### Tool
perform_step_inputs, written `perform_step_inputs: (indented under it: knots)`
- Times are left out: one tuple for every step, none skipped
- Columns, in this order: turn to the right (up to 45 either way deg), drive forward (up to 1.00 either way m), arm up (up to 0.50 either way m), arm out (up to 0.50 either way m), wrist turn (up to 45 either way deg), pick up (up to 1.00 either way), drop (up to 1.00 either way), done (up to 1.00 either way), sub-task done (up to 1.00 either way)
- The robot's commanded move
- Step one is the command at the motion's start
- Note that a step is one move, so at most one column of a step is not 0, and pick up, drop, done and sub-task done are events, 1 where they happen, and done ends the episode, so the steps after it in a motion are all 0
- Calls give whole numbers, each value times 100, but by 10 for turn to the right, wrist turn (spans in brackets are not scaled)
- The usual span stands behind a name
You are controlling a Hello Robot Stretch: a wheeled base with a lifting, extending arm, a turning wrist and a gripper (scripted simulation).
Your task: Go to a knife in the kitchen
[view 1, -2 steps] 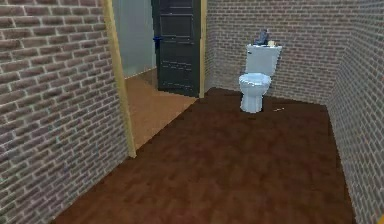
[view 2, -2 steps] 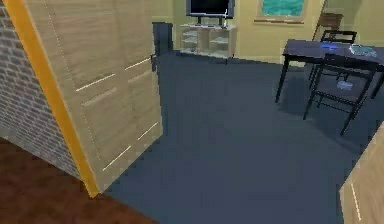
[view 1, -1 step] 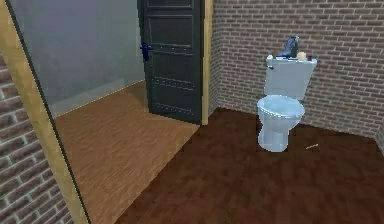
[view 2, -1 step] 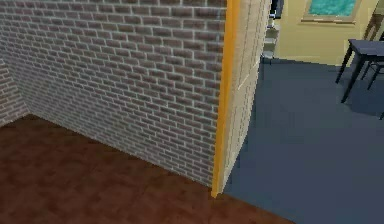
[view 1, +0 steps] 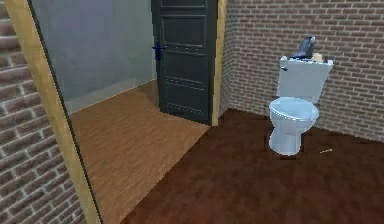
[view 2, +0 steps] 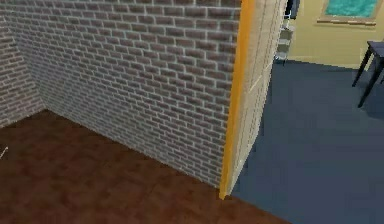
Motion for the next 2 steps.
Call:
perform_step_inputs:
  knots:
    - [0,80,0,0,0,0,0,0,0]
    - [-150,0,0,0,0,0,0,0,0]
